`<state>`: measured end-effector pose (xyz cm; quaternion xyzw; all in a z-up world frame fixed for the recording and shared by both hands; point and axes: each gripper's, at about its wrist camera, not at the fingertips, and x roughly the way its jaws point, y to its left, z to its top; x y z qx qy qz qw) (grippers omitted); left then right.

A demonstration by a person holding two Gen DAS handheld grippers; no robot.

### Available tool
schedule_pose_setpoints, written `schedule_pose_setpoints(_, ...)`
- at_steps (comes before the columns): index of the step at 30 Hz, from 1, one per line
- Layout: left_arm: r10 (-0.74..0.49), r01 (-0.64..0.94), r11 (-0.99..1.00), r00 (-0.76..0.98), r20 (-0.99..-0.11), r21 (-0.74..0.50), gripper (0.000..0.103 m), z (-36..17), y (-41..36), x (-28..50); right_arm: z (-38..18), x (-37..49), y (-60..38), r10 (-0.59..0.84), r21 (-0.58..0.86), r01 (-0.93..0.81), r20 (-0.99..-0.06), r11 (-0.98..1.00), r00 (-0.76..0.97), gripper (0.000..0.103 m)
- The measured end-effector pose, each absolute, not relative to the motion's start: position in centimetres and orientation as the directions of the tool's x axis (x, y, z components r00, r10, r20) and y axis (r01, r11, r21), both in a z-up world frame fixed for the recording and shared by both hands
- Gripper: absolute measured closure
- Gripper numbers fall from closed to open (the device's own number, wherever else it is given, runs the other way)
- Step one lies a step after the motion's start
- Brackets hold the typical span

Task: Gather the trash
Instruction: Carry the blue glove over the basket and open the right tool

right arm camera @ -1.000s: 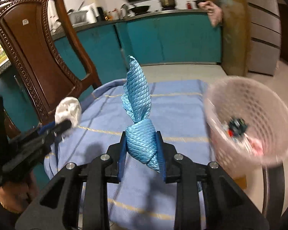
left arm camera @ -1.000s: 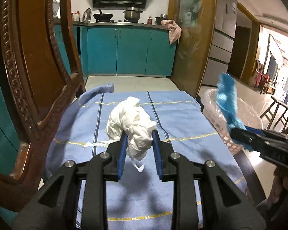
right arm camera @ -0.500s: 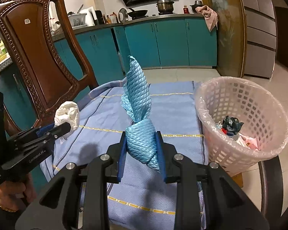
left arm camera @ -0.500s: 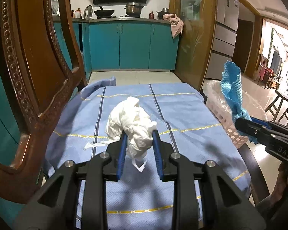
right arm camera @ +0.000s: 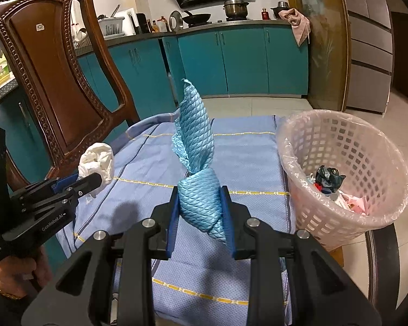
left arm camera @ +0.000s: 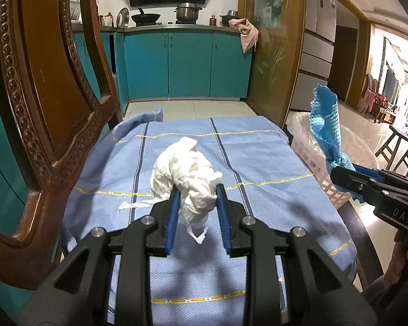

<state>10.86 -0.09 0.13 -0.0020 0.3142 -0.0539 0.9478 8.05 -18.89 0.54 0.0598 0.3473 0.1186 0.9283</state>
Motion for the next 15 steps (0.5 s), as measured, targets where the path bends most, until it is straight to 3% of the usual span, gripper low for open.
schedule_pose_setpoints(6,-0.103,0.100,0.994,0.795,-0.597,-0.038,0.075,0.0,-0.1,10.9,1.6,8.2,-20.1,0.232,0.185,-0.149,-0.594,0.971,0.770,0.074)
schedule_pose_setpoints(12,-0.105,0.101,0.994,0.794,-0.598,-0.040,0.075,-0.1,0.1,11.1,4.4,10.9,-27.8,-0.020,0.166,0.112,-0.477,0.980,0.879,0.073)
schedule_pose_setpoints(15,-0.106,0.104,0.994,0.792,-0.601,-0.038,0.075,-0.3,0.0,11.2,2.1,14.2,-31.5,-0.079,0.164,0.197,-0.541,0.967,0.837,0.068)
